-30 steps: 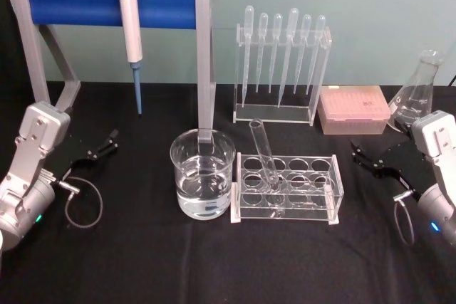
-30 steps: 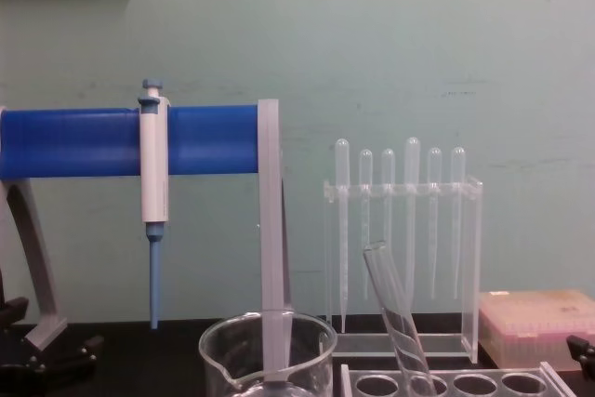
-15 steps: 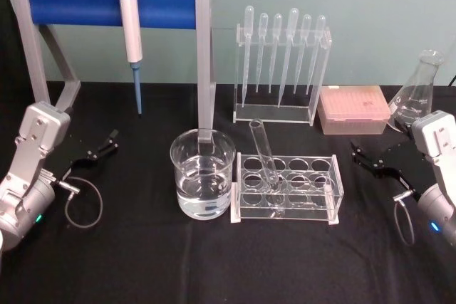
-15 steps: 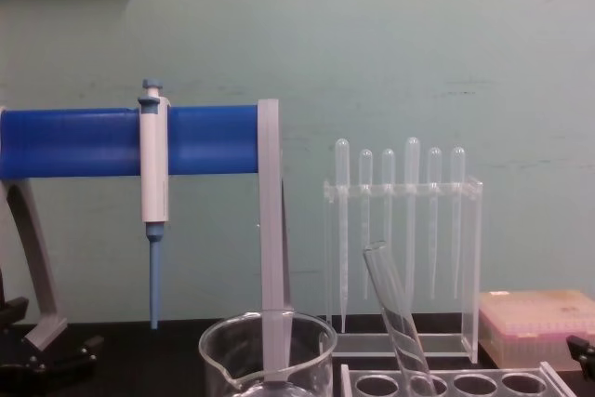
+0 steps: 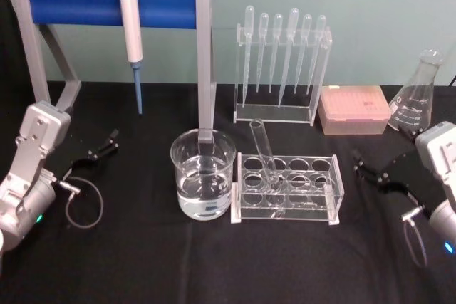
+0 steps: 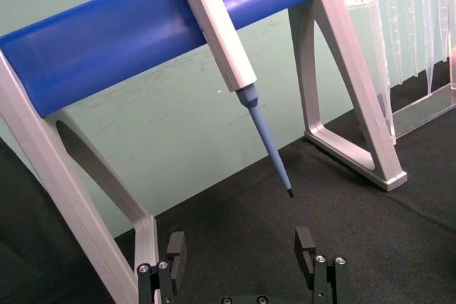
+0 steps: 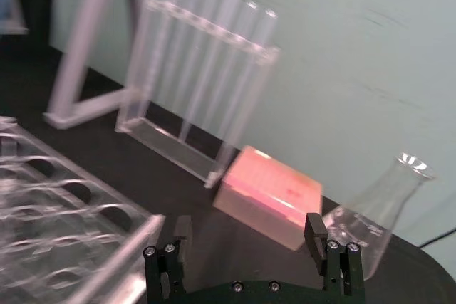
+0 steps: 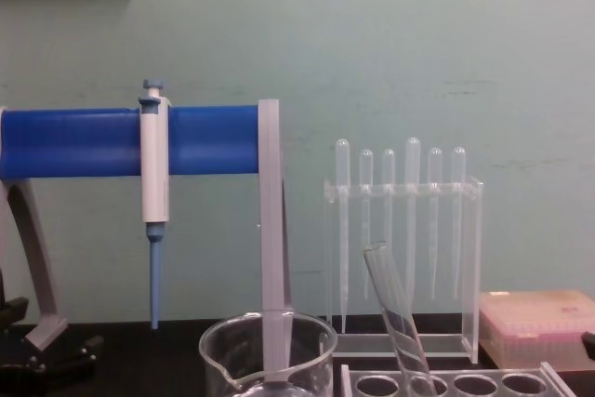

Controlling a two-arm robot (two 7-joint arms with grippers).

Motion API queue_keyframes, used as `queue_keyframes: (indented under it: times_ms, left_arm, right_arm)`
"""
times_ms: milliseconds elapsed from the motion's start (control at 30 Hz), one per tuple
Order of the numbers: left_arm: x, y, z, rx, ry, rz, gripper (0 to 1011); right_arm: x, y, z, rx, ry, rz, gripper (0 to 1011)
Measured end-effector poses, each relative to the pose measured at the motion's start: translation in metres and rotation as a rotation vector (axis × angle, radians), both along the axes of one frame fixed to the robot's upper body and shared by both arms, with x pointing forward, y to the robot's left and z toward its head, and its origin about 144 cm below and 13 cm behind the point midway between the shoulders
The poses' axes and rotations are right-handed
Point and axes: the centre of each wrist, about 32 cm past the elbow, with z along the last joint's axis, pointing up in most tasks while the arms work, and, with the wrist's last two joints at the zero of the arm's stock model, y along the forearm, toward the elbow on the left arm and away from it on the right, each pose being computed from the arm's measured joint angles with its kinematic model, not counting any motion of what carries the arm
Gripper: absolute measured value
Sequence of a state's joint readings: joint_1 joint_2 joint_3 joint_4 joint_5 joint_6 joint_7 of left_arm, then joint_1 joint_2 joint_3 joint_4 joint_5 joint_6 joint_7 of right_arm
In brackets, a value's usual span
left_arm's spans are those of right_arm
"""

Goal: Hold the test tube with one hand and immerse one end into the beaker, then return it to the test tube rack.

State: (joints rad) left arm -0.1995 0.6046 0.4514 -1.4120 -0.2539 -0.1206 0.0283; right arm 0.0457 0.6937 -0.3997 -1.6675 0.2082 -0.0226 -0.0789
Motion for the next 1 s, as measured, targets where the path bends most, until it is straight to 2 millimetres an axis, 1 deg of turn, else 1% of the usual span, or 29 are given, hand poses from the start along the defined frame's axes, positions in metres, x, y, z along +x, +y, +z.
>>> queue_keyframes:
  times_ms: [33,100,167,333,433,500,533,567,600,667,800,867,1000]
  left_arm:
    - [0.0,0.0,0.0,0.0,0.0,0.0,1000]
    - [0.0,0.0,0.0,0.0,0.0,0.0,1000]
    - [0.0,0.0,0.0,0.0,0.0,0.0,1000]
    - [0.0,0.0,0.0,0.0,0.0,0.0,1000]
    - [0.0,0.0,0.0,0.0,0.0,0.0,1000]
    - [0.0,0.0,0.0,0.0,0.0,0.0,1000]
    - [0.0,0.0,0.0,0.0,0.0,0.0,1000]
    - [0.0,0.0,0.0,0.0,0.0,0.0,1000]
    - [0.0,0.0,0.0,0.0,0.0,0.0,1000]
    - [0.0,0.0,0.0,0.0,0.0,0.0,1000]
    - [0.0,0.0,0.0,0.0,0.0,0.0,1000]
    - [0.0,0.0,0.0,0.0,0.0,0.0,1000]
    - [0.0,0.0,0.0,0.0,0.0,0.0,1000]
  right_arm:
    - [-0.008,0.002,0.005,0.003,0.011,0.022,1003]
    - [-0.017,0.005,0.012,0.02,0.045,0.081,1003]
    - [-0.021,0.008,0.019,0.043,0.083,0.156,1003]
    - [-0.017,0.016,0.027,0.084,0.142,0.285,1002]
    - [-0.004,0.028,0.033,0.094,0.18,0.382,1003]
    - [0.002,0.034,0.035,0.093,0.189,0.41,1003]
    - [0.009,0.039,0.037,0.089,0.196,0.429,1002]
    - [0.012,0.041,0.038,0.087,0.199,0.436,1003]
    - [0.019,0.046,0.039,0.086,0.203,0.454,1002]
    - [0.022,0.048,0.039,0.085,0.206,0.459,1002]
    - [0.04,0.06,0.043,0.082,0.216,0.488,1002]
    - [0.046,0.065,0.044,0.078,0.217,0.499,1003]
    - [0.051,0.069,0.046,0.074,0.214,0.511,1002]
